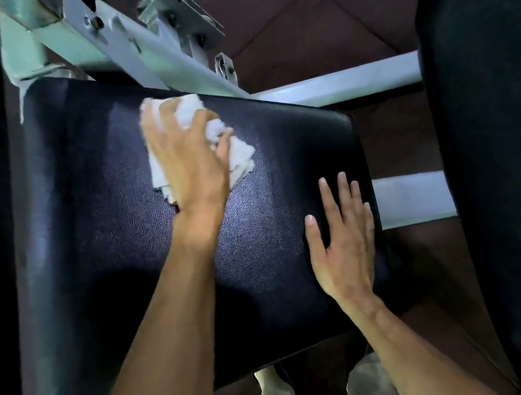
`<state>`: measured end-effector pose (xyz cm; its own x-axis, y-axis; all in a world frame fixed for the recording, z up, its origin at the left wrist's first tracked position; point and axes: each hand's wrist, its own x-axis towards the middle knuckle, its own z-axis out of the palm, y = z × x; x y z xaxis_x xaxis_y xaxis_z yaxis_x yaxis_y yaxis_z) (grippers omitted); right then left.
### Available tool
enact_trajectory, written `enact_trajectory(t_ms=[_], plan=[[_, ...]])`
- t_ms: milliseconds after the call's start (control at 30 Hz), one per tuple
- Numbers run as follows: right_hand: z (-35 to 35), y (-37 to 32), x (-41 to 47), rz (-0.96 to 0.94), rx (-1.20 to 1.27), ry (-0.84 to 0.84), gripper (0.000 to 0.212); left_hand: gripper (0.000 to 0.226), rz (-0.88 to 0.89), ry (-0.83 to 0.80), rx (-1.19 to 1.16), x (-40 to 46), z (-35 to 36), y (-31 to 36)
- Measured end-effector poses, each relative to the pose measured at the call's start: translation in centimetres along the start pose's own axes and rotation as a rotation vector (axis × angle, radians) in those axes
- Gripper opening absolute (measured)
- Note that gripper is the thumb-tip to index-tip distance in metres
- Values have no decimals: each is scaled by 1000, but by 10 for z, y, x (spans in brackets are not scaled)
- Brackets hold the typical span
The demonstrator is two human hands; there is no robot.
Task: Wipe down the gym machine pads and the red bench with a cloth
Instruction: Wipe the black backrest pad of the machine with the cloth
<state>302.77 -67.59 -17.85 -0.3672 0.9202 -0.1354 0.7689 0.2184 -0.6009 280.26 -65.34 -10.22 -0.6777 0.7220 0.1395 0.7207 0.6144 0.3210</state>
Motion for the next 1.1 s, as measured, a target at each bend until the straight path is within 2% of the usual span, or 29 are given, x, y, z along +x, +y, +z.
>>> enact_trajectory(t_ms=[167,267,400,467,533,633,733,800,933,1100], plan=[[-2,0,0,-11,30,-19,60,20,241,-189,-54,-95,0,6],[-6,9,1,-32,181,-49,57,24,274,-232,-96,-151,-12,5],[-19,14,-6,21,435,-77,53,39,259,-266,-181,-160,-36,8],[-27,-1,-13,62,509,-46,54,45,215,-192,-154,-143,-46,-9],[-30,-27,-19,51,541,-12,55,43,125,-59,10,-123,-52,-35],[-18,-76,-31,-1,519,3,55,42,-17,2,202,-112,-53,-57],[3,-110,-46,38,416,-2,54,43,-54,-11,280,-114,-47,-57],[11,-110,-57,42,323,43,57,45,-61,-27,296,-114,-46,-54],[10,-92,-83,-55,151,36,83,48,-72,-32,347,-115,-45,-54],[11,-108,-73,-64,116,60,74,49,-63,-35,380,-115,-43,-54]])
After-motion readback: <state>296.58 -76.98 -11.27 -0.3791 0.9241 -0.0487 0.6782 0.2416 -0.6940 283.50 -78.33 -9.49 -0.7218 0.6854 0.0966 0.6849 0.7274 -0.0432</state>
